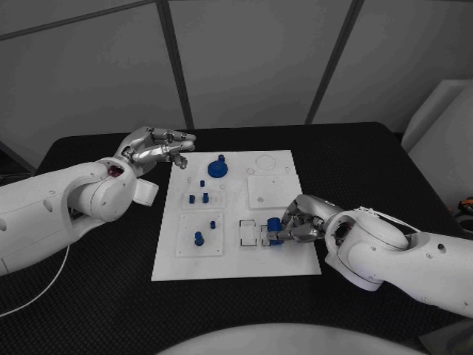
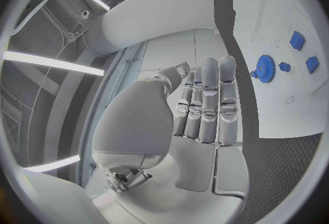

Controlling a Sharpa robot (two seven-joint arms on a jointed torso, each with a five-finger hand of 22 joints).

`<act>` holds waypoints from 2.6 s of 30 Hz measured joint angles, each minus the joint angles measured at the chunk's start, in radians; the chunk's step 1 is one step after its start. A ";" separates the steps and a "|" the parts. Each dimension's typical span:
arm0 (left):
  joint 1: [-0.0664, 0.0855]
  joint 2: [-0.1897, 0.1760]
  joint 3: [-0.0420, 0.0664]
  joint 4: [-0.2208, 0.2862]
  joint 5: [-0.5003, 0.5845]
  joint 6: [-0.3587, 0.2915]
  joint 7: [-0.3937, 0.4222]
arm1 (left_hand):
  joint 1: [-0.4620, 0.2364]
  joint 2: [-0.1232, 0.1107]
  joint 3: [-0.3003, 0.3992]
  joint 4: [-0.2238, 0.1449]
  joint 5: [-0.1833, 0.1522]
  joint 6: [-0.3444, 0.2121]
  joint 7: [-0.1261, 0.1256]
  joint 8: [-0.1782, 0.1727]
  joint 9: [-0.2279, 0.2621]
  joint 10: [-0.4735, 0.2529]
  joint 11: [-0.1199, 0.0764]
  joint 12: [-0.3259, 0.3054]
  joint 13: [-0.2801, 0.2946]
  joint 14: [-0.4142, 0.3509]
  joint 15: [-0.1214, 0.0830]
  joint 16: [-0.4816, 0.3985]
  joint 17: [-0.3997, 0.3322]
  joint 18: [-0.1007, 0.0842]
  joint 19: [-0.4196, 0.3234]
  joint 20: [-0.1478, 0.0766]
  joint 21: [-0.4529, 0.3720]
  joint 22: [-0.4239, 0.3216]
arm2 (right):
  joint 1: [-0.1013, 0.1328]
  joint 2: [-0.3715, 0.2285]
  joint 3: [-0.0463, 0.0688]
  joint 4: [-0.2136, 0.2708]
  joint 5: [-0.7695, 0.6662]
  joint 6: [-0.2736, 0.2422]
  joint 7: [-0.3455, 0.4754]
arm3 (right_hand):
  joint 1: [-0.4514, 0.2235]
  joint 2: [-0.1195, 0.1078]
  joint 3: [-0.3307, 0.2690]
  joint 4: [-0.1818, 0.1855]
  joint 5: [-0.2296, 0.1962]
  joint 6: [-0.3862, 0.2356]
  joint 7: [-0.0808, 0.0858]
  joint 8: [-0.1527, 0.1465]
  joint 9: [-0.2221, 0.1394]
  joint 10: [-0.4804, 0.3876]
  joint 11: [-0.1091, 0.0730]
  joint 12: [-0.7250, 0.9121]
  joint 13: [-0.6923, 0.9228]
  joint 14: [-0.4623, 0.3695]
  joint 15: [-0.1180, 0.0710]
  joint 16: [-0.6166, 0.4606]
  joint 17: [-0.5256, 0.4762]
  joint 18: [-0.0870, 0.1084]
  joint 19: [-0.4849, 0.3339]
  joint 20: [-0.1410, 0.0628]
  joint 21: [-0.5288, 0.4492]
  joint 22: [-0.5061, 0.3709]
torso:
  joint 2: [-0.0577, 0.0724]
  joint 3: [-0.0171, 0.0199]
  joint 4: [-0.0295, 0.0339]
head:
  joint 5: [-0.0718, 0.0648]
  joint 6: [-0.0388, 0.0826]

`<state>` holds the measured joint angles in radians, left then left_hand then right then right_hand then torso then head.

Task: Assemble the parts on the task board

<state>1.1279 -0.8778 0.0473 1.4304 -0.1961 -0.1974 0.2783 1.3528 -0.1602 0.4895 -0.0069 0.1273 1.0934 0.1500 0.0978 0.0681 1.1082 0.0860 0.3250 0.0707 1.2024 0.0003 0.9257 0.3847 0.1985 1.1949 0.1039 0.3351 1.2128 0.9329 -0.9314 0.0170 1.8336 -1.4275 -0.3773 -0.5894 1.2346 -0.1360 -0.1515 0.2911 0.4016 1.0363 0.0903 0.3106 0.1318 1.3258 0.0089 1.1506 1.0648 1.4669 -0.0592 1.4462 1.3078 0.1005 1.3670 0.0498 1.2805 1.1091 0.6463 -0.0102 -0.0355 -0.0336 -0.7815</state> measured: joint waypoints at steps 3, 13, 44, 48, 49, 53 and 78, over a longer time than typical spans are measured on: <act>0.000 0.000 0.000 0.001 0.000 0.001 0.000 | 0.000 0.000 0.000 0.000 0.000 0.000 0.000 0.000 0.000 0.000 0.000 0.004 0.000 0.000 0.000 -0.001 -0.001 0.000 0.000 0.000 0.000 0.000 | 0.001 0.006 0.001 -0.006 -0.003 0.000 -0.005 | 0.005 0.005 0.000 0.000 0.006 0.000 0.000 0.006 0.001 0.000 0.000 0.003 0.006 0.000 0.000 0.005 0.000 0.000 0.001 -0.001 0.004 0.005 | 0.001 0.0000 0.0005 | 0.000 -0.002; 0.000 -0.004 0.000 0.001 0.000 0.003 -0.003 | 0.000 0.000 0.000 0.000 0.000 0.000 0.000 0.000 0.000 0.000 0.000 0.004 0.000 0.000 0.000 -0.004 -0.001 0.000 0.000 0.000 0.000 -0.001 | 0.002 0.009 0.002 -0.006 -0.008 -0.020 -0.018 | 0.061 0.048 0.007 -0.007 0.090 0.004 -0.006 0.029 0.003 0.017 -0.009 0.035 0.050 0.000 0.000 0.023 0.000 0.000 0.013 -0.005 0.031 0.038 | 0.001 0.0000 0.0001 | 0.003 -0.008; -0.002 -0.005 0.000 0.001 0.001 0.013 -0.013 | 0.000 0.000 0.000 0.000 0.000 0.000 0.000 0.000 0.000 0.000 0.000 0.004 0.000 0.000 0.000 -0.004 -0.002 0.000 0.000 0.000 -0.004 -0.002 | -0.002 0.023 -0.001 0.072 0.225 -0.214 0.010 | 0.117 0.077 0.033 -0.006 0.156 0.007 -0.005 0.042 0.002 0.052 -0.023 0.087 0.121 -0.004 -0.011 0.055 0.000 -0.016 0.043 -0.014 0.081 0.116 | 0.002 0.0001 0.0005 | 0.010 -0.009; -0.002 -0.005 0.000 0.001 0.001 0.014 -0.014 | 0.000 0.000 0.000 0.000 0.000 0.000 0.000 0.000 0.000 0.000 0.000 0.004 0.000 0.000 0.000 -0.004 -0.002 0.000 0.000 0.000 -0.004 -0.002 | -0.002 0.050 -0.001 0.059 0.238 -0.198 0.012 | 0.117 0.077 0.030 -0.003 0.156 0.010 -0.002 0.042 0.002 0.052 -0.023 0.087 0.121 0.000 -0.014 0.055 0.000 -0.016 0.043 -0.014 0.081 0.117 | 0.002 -0.0001 0.0017 | 0.011 -0.012; -0.002 -0.005 0.000 0.001 0.001 0.014 -0.014 | 0.000 0.000 0.000 0.000 0.000 0.000 0.000 0.000 0.000 0.000 0.000 0.004 0.000 0.000 0.000 -0.004 -0.002 0.000 0.000 0.000 -0.004 -0.002 | -0.002 0.054 -0.001 0.056 0.240 -0.192 0.012 | 0.117 0.077 0.028 -0.001 0.156 0.010 -0.002 0.042 0.002 0.052 -0.023 0.087 0.121 0.000 -0.014 0.057 0.000 -0.016 0.043 -0.014 0.081 0.118 | 0.002 -0.0001 0.0023 | 0.011 -0.012; -0.002 -0.005 0.000 0.002 0.001 0.015 -0.014 | 0.000 0.000 0.000 0.000 0.000 0.000 0.000 0.000 0.000 0.000 0.000 0.004 0.000 0.000 0.000 -0.004 -0.002 0.000 0.000 0.000 -0.004 -0.002 | -0.002 0.068 -0.001 0.042 0.246 -0.168 0.008 | 0.089 0.075 0.007 -0.001 0.151 0.011 -0.001 0.078 0.002 0.054 -0.025 0.087 0.121 0.000 -0.014 0.058 0.000 -0.016 0.043 -0.014 0.081 0.120 | 0.002 -0.0007 0.0030 | 0.014 -0.015; -0.002 -0.007 0.000 0.002 0.001 0.017 -0.015 | -0.004 0.004 0.000 0.000 0.000 0.000 0.000 0.000 0.000 0.000 0.000 0.004 0.000 0.000 0.000 -0.004 -0.002 0.000 0.000 0.000 -0.004 -0.003 | -0.002 0.091 -0.001 0.011 0.224 -0.119 -0.019 | -0.117 0.021 -0.048 0.004 -0.227 0.036 -0.042 0.161 0.100 0.063 -0.034 0.072 0.136 0.000 -0.022 0.058 0.000 -0.015 0.043 -0.022 0.085 0.125 | 0.003 0.0009 0.0015 | 0.025 -0.020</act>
<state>1.1261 -0.8848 0.0468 1.4323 -0.1947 -0.1807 0.2632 1.3488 -0.1562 0.4896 -0.0069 0.1274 1.0935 0.1500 0.0978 0.0681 1.1082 0.0859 0.3291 0.0707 1.2024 0.0003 0.9217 0.3831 0.1983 1.1949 0.1039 0.3313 1.2096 0.9313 -0.8404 0.0163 1.8448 -1.2035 -0.4961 -0.6086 1.1176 -0.1151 -0.1993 0.2956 0.1742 1.0724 0.0479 0.4714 0.2321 1.3885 -0.0253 1.2223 1.2004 1.4665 -0.0812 1.5041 1.3073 0.0851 1.4097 0.0282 1.3659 1.2338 0.6492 -0.0093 -0.0339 -0.0088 -0.8014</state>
